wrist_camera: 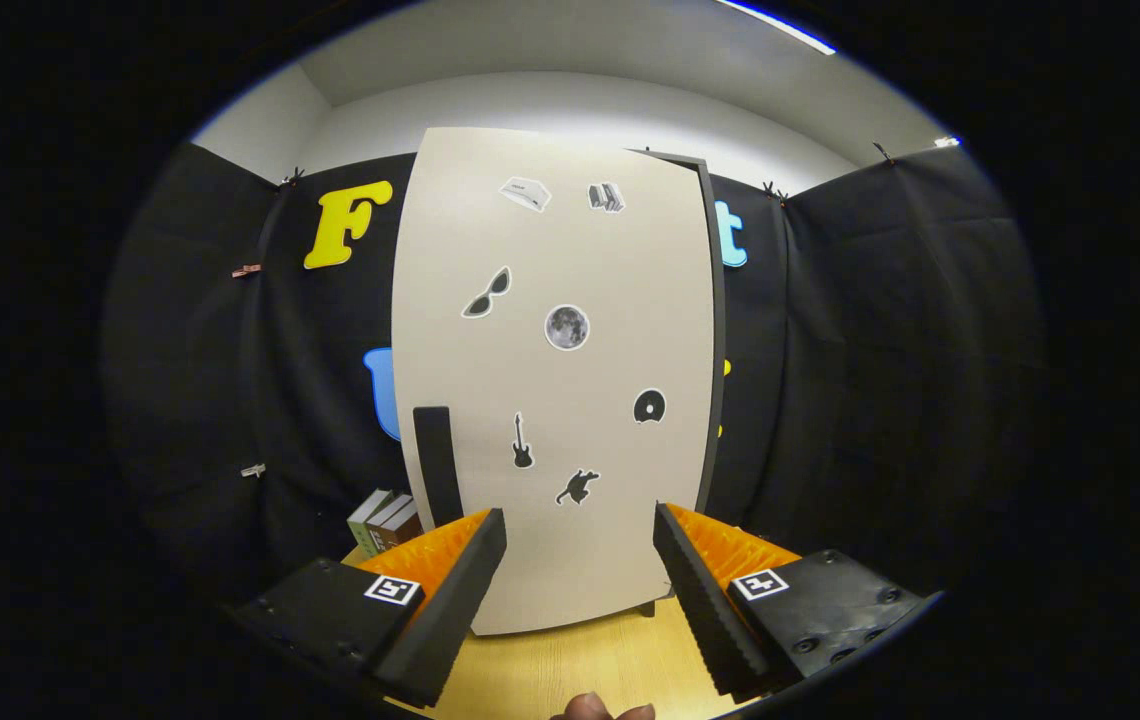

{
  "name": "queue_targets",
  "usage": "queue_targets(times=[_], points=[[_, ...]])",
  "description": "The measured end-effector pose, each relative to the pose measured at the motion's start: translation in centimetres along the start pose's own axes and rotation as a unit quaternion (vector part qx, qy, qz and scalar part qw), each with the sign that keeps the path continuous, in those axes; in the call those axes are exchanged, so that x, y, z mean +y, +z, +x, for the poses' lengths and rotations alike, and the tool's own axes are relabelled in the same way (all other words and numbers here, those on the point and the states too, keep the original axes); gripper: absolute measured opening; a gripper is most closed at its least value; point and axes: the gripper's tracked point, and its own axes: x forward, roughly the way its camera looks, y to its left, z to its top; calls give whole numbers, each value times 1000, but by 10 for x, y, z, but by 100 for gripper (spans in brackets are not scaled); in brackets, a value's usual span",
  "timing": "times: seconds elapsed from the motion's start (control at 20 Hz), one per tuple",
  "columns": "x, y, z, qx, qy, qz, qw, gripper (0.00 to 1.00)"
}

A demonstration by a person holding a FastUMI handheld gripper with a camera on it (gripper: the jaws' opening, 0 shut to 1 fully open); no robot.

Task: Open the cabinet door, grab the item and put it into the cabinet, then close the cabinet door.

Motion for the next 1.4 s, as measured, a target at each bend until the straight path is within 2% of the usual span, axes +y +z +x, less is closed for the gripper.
queue_targets(times=[1.4], points=[[-3,3,-12,-9,-6,1,1000,97]])
